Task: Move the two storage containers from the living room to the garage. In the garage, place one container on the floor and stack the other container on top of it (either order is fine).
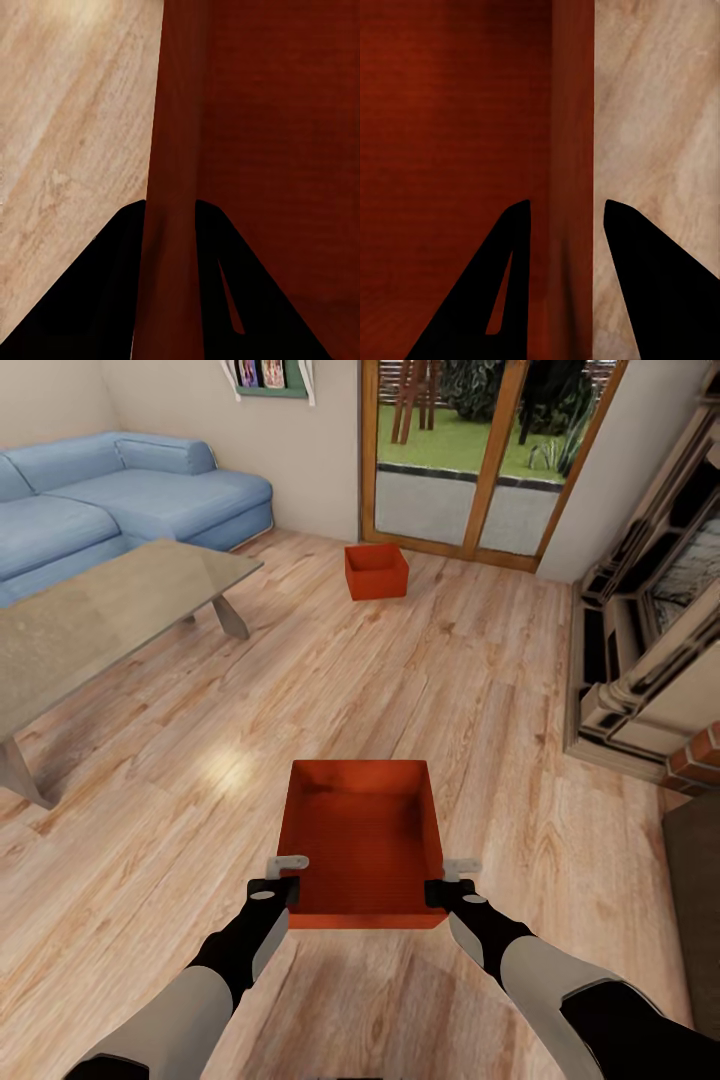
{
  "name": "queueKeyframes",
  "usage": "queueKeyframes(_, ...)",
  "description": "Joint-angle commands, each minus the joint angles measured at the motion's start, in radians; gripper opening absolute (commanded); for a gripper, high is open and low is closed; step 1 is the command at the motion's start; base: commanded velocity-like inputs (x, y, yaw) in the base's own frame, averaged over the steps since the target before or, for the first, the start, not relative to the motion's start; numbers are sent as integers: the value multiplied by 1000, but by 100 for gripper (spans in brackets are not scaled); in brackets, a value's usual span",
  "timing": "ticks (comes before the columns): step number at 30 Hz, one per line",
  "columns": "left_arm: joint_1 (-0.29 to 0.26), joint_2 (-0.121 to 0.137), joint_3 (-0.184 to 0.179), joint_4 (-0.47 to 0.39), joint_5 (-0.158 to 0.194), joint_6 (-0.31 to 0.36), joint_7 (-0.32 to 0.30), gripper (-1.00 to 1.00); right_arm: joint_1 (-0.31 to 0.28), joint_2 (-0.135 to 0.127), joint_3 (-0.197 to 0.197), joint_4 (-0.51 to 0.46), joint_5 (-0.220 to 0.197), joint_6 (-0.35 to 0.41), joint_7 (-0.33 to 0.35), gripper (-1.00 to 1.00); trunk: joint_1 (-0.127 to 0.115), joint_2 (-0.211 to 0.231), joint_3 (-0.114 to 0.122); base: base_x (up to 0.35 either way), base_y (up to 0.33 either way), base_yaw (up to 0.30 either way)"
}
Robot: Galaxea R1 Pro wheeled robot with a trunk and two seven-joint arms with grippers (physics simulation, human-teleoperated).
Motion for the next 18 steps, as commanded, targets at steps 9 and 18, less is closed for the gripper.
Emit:
queueKeyframes(9, -1, 4, 3, -7, -21, 7, 31, -100, 0, -1, 0, 4, -14, -3, -7, -100, -35, 63, 28, 0, 0, 0)
queueKeyframes(18, -1, 4, 3, -7, -21, 7, 31, -100, 0, -1, 0, 4, -14, -4, -7, -100, -69, 126, 56, 0, 0, 0)
